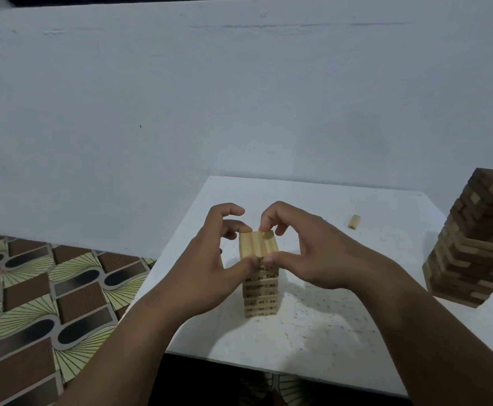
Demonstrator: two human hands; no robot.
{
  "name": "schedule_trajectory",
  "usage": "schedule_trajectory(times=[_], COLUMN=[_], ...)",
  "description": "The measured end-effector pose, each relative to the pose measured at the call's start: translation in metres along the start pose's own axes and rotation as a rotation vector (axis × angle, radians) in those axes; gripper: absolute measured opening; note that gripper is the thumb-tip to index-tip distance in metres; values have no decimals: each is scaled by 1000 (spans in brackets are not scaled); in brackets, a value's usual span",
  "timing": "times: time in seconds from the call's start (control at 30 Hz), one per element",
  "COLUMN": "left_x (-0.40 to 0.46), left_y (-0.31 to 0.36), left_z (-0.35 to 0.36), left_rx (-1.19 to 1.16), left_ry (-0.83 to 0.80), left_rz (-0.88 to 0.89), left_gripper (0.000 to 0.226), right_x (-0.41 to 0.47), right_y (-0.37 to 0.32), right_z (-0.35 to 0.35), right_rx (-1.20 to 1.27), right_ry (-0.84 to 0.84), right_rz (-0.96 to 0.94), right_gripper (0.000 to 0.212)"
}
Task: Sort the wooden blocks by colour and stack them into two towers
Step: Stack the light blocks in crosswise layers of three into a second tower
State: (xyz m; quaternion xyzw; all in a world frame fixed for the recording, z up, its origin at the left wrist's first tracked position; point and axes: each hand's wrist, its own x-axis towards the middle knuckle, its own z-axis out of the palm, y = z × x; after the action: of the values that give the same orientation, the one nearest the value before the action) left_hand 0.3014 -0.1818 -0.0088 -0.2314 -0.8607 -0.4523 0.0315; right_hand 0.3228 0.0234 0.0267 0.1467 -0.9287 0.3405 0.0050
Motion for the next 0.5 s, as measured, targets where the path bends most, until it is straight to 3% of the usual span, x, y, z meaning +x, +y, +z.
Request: schedule_trajectory(times=[0.5], left_x=[-3], left_y=[0], left_z=[2], left_rx=[-25], left_ry=[0], left_rz=[-45], left_gripper=[65], right_x=[3], right_y=[4], right_z=[2], right_rx=[-21], right_ry=[-29], right_rz=[12], right_gripper=[45])
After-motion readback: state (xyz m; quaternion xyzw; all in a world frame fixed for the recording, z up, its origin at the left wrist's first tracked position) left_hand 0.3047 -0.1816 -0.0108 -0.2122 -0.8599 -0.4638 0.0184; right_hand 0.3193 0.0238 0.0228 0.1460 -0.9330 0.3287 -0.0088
